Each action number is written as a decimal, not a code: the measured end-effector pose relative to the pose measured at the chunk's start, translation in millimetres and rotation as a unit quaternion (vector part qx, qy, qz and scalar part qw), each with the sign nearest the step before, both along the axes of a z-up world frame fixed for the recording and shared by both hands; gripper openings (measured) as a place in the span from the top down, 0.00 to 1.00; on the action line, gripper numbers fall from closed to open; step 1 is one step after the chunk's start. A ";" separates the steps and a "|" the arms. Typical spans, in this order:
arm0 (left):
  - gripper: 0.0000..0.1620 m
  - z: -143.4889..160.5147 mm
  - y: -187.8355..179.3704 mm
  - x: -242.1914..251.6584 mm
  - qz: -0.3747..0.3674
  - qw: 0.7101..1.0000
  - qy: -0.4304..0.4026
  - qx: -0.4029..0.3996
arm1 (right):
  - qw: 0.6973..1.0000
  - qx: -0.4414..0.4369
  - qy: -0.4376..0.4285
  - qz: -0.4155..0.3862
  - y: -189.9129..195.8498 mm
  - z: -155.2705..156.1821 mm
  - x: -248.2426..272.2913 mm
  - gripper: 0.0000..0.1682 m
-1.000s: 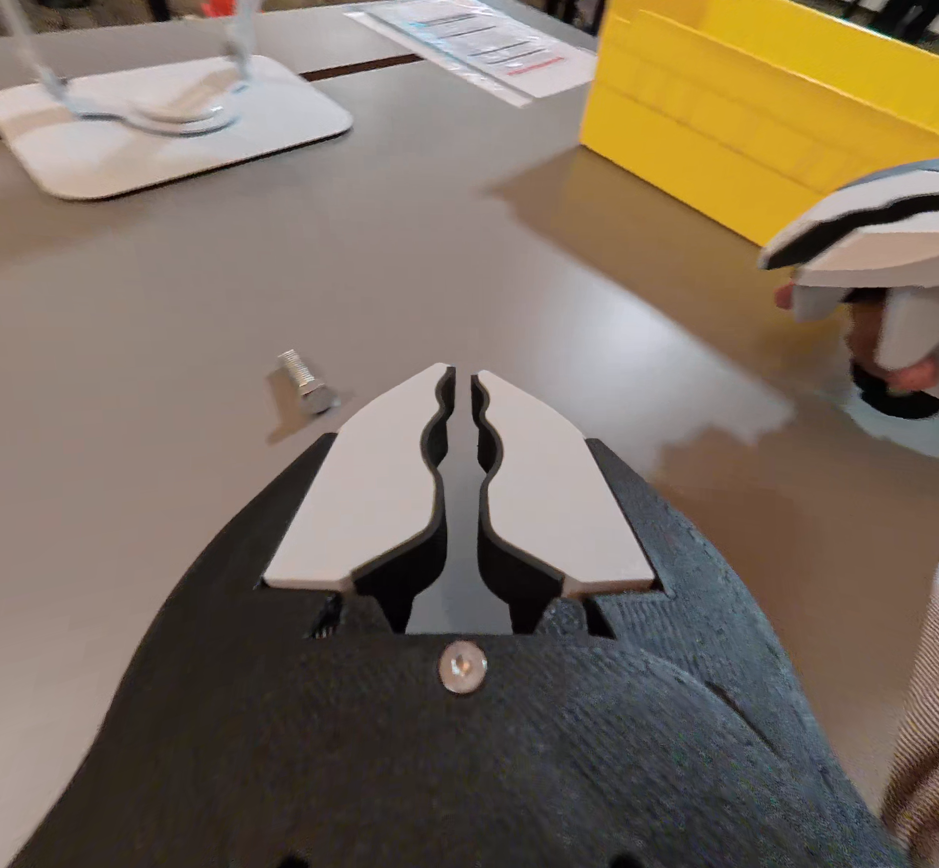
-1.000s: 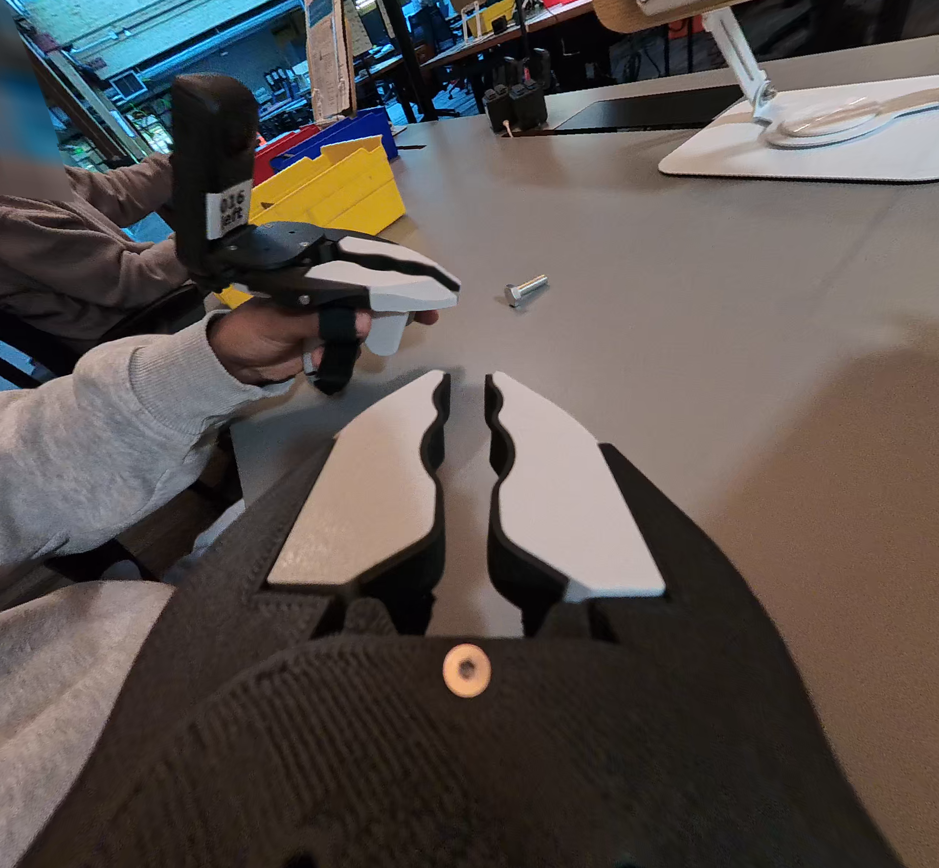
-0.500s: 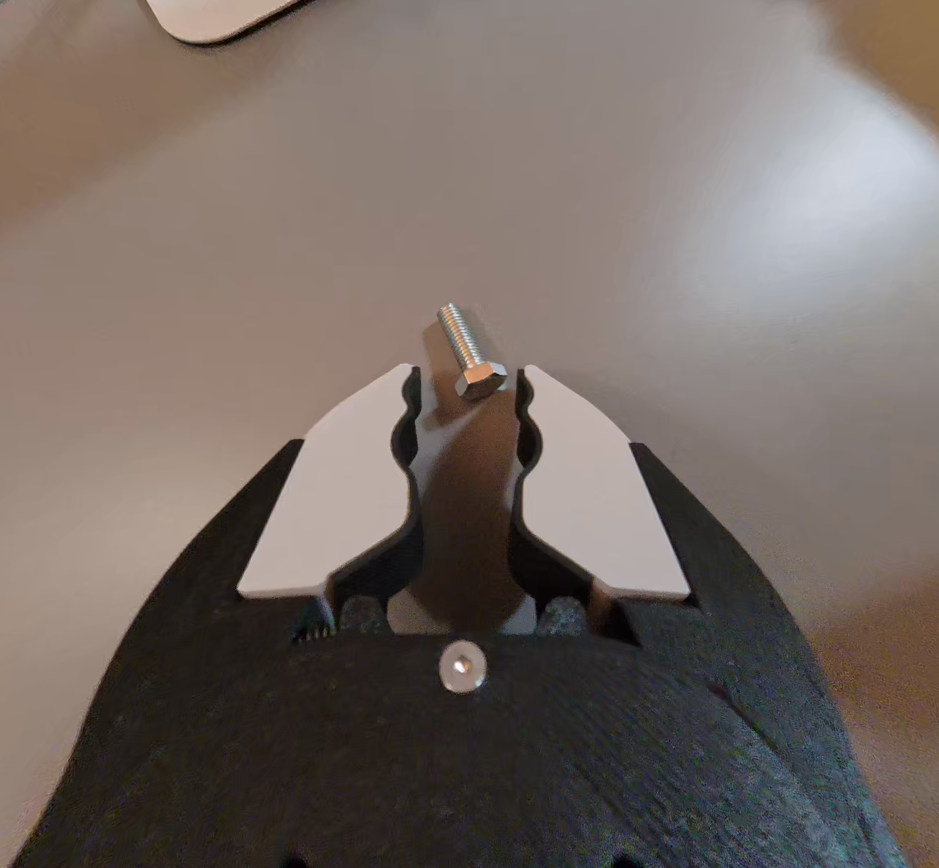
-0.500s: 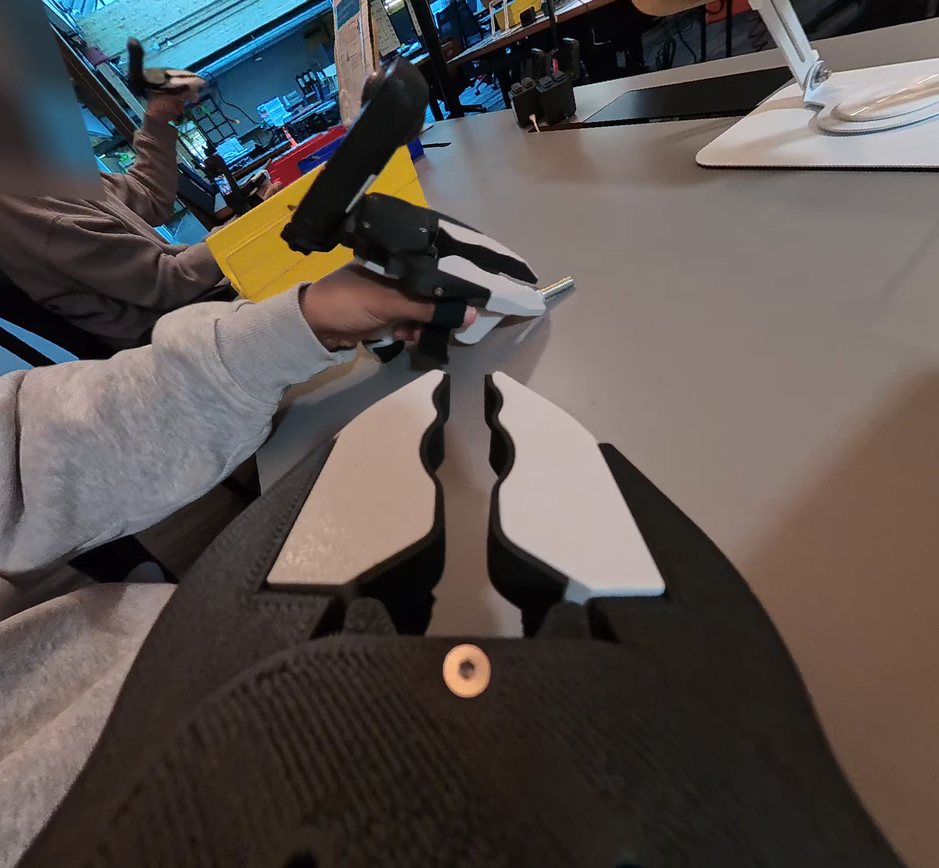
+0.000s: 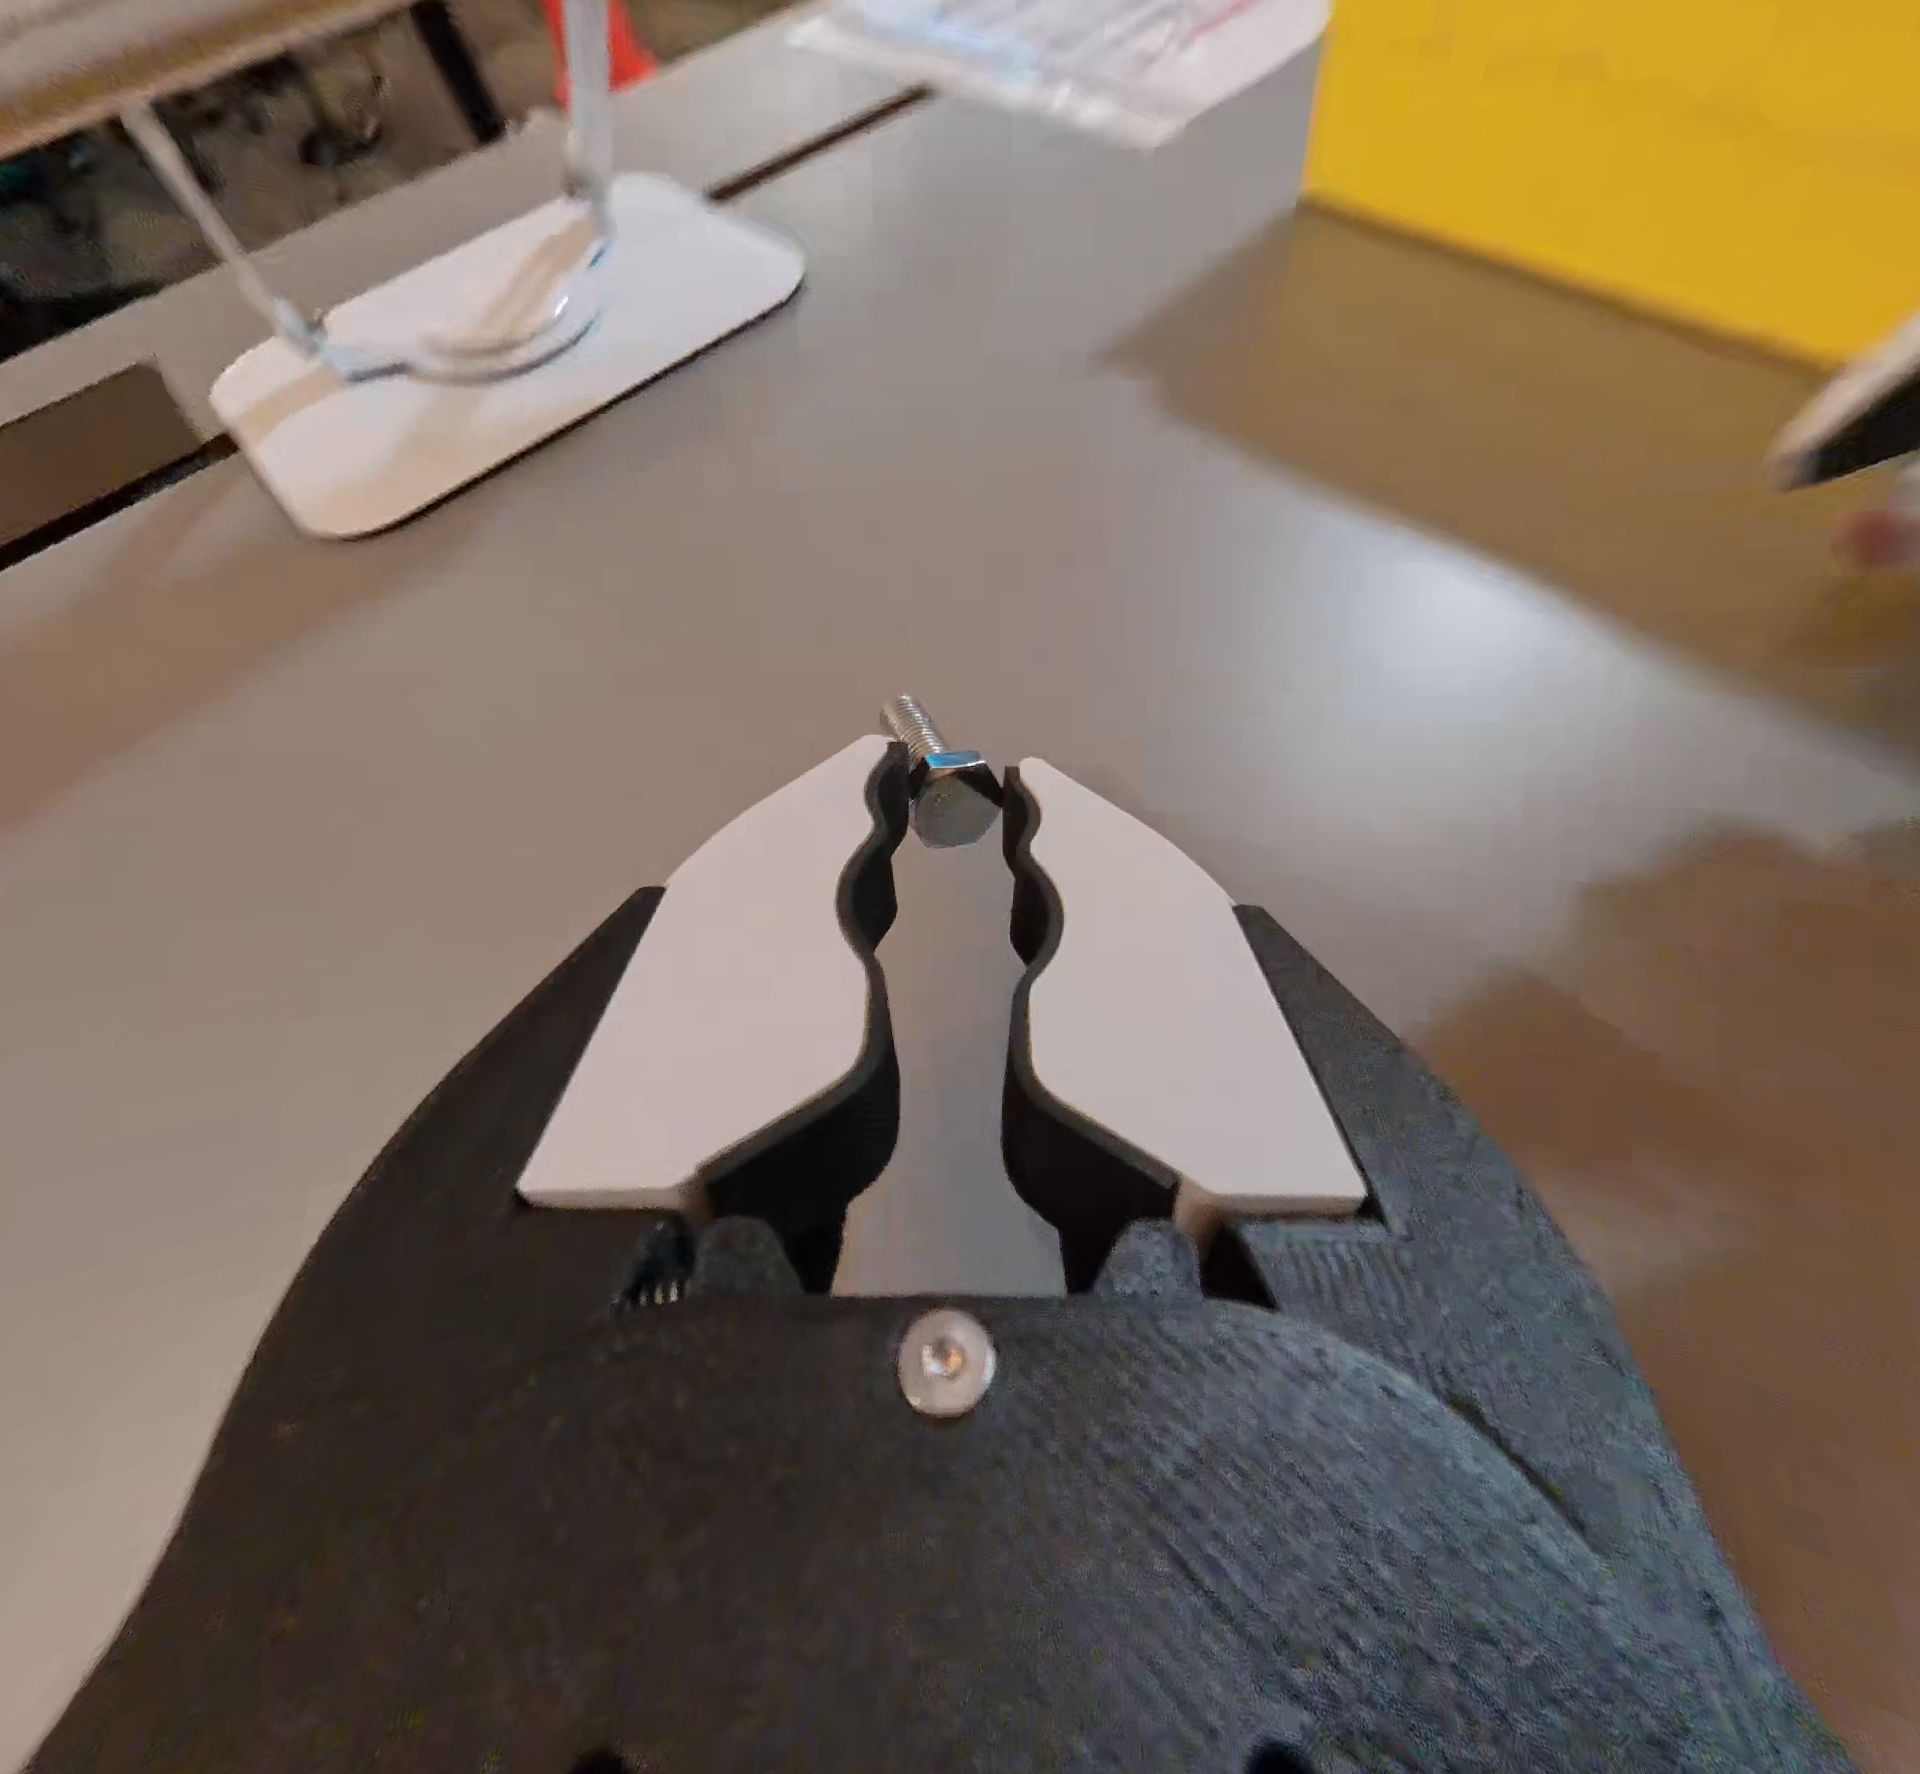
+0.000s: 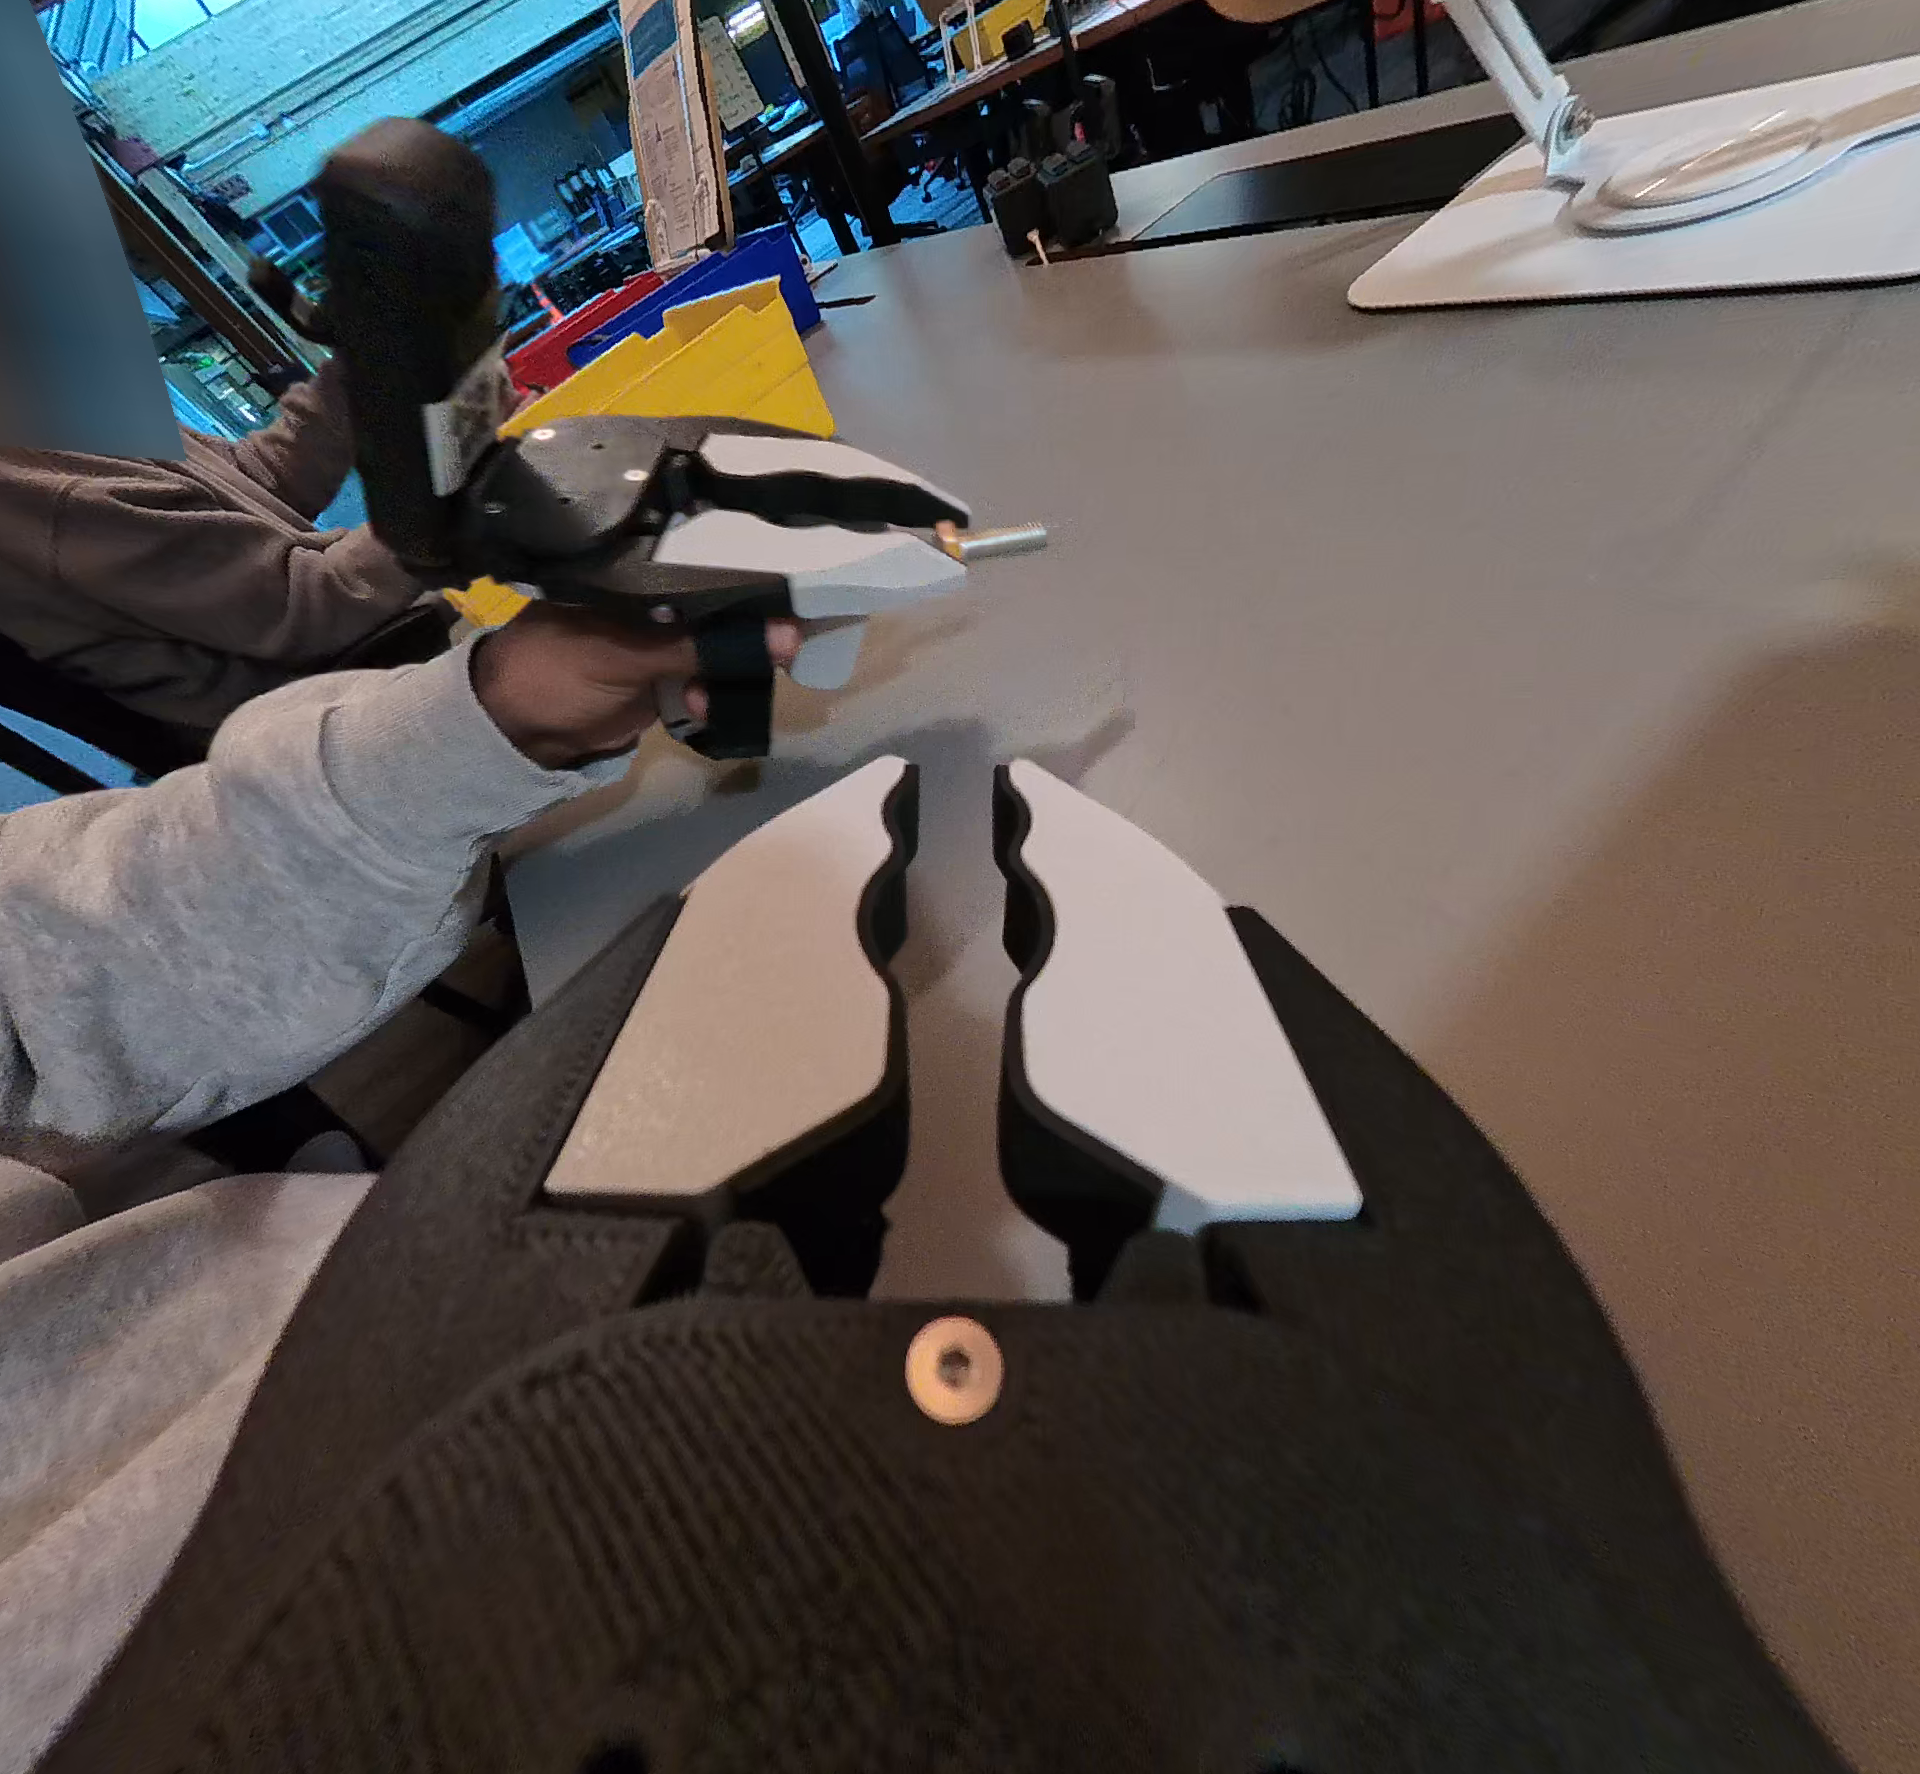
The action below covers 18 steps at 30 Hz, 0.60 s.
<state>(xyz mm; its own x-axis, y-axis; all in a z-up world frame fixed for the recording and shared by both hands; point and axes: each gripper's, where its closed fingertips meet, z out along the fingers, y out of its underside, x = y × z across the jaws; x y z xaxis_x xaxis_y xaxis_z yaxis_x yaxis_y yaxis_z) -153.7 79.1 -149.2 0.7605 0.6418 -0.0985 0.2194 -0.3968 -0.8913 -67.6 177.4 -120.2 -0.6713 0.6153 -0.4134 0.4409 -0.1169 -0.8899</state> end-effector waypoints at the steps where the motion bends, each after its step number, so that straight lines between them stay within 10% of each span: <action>1: 0.89 8.5 3.7 9.2 -0.008 1.000 0.003 0.029 | 1.000 -0.001 -0.005 0.005 -1.6 -1.5 1.3 0.91; 8: 0.89 95.7 35.9 85.5 -0.163 0.939 0.028 0.303 | 0.994 -0.061 -0.002 0.094 -36.5 13.0 25.1 0.85; 18: 0.90 105.8 53.0 127.0 -0.209 0.910 0.039 0.355 | 0.930 -0.337 -0.056 0.135 -36.3 61.7 28.6 0.83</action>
